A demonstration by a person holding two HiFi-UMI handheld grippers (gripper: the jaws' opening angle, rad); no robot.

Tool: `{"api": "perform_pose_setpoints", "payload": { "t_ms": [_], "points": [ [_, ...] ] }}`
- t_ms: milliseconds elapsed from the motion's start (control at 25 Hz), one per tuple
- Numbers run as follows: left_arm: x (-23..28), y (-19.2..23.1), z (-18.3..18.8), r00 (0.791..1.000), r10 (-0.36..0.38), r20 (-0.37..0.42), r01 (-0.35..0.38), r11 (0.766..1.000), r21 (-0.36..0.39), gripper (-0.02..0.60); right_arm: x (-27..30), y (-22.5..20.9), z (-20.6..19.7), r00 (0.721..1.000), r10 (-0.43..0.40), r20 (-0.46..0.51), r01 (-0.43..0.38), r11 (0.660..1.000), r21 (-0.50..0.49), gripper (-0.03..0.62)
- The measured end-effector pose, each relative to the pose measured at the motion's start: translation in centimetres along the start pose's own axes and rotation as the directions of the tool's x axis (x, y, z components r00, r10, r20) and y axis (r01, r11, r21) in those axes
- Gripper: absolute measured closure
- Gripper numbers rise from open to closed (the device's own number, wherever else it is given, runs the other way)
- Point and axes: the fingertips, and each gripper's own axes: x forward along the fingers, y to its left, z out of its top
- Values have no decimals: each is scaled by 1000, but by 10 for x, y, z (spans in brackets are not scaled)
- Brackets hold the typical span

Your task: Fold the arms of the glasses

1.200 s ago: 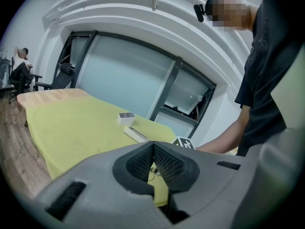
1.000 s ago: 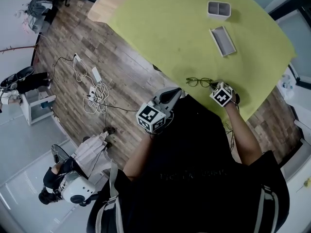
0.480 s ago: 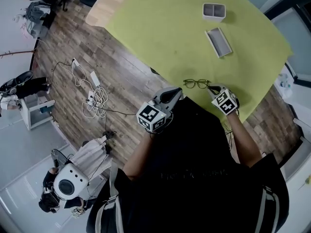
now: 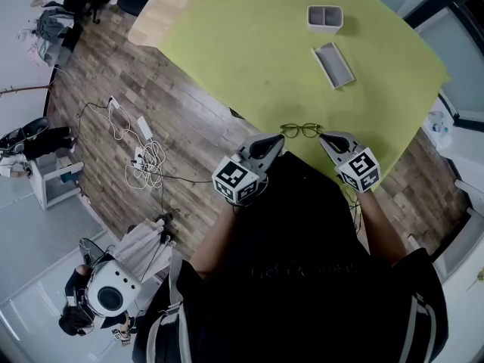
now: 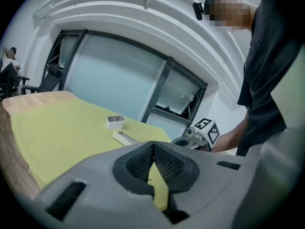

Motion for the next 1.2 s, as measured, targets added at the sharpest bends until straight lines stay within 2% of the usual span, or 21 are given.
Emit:
{"api": "perform_pose_setpoints", "payload": {
  "t_ms": [160, 440, 560, 640, 680, 760, 800, 880, 1040, 1200],
  "points": [
    [4, -6, 4, 1000, -27, 0, 27, 1000, 15, 564, -17, 9, 25, 995, -3, 96, 1, 1000, 11, 563],
    [1, -18, 18, 997, -68, 22, 67, 997, 46, 563, -38, 26, 52, 983, -26, 184, 30, 999, -19, 565],
    [-4, -23, 26, 994, -96, 59, 93, 994, 50, 564, -45, 37, 64, 974, -22, 227, 44, 995, -89, 565],
    [-8, -31, 40, 980, -149, 131, 144, 989, 45, 563, -51, 45, 79, 957, -26, 288, 77, 983, -168, 565],
    [-11, -35, 50, 967, -175, 186, 172, 985, 32, 563, -54, 48, 86, 948, -25, 317, 91, 976, -195, 565],
    [-16, -40, 66, 941, -206, 269, 206, 978, 30, 563, -59, 52, 94, 937, -27, 348, 104, 973, -204, 565],
    [-16, -42, 69, 935, -218, 281, 211, 976, 55, 563, -60, 53, 96, 934, -31, 357, 105, 976, -191, 565],
    [-14, -48, 73, 934, -234, 269, 214, 971, 105, 563, -63, 54, 102, 924, -37, 379, 105, 982, -158, 563],
    [-9, -60, 81, 932, -260, 251, 229, 962, 147, 563, -69, 57, 114, 910, -33, 413, 98, 986, -138, 563],
    [-8, -62, 86, 927, -276, 255, 240, 957, 163, 563, -70, 55, 111, 919, -49, 392, 108, 985, -131, 563]
  ]
}}
